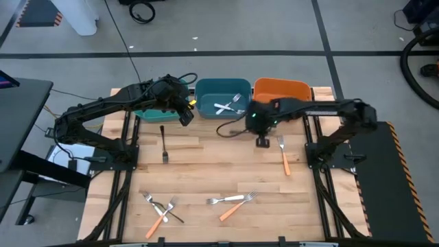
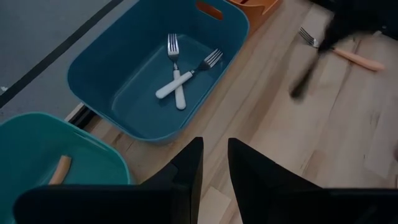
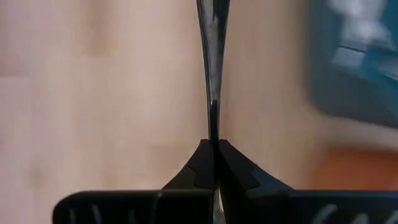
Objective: Sort silverware by color (type)
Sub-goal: Put the black fork into the orange bin, then put the white fork into the dark blue bin
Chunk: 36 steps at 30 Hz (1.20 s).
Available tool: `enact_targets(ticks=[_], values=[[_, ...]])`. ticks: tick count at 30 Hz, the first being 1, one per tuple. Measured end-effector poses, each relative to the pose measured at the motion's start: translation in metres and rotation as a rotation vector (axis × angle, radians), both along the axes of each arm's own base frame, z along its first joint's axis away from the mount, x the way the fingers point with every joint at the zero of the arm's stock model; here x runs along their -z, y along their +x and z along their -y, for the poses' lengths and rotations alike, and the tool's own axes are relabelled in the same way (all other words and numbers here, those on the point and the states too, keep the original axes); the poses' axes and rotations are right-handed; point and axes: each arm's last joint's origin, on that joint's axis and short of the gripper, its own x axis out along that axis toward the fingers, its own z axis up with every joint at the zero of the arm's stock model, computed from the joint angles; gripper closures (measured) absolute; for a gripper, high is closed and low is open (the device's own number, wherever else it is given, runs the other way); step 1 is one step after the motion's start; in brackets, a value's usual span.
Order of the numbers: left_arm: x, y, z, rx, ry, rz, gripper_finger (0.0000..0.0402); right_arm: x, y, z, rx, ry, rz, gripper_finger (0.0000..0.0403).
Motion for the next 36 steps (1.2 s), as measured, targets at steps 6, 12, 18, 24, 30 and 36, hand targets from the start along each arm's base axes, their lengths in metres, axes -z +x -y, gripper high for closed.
enact_targets(ticks=[6, 12, 18, 24, 30, 36], values=[[0.0, 0.0, 0.0, -0.017, -0.015, 0.009, 0.0319, -0.043, -0.054, 0.043, 0.306, -0.223, -0.003, 0.0394], [0.0, 0.0, 0.0, -0.018, -0.016, 0.009, 0.0319, -0.038, -0.101, 0.084, 0.554, -0.218, 0.035, 0.0393], [0.0, 0.0, 0.0, -0.017, -0.016, 0.009, 0.0319, -0.007, -0.116, 0.108, 0.535, -0.216, -0.058, 0.0392], [0.0, 0.0, 0.0, -0.017, -0.016, 0.008, 0.0319, 0.02, -0.119, 0.126, 0.473, -0.226, -0.149, 0.0375], [0.001, -0.001, 0.0, -0.017, -0.02, -0.001, 0.0319, 0.031, -0.116, 0.133, 0.496, -0.259, -0.232, 0.0346], [0.004, -0.004, 0.002, -0.025, -0.043, -0.046, 0.0319, 0.031, -0.117, 0.135, 0.516, -0.303, -0.268, 0.0324]])
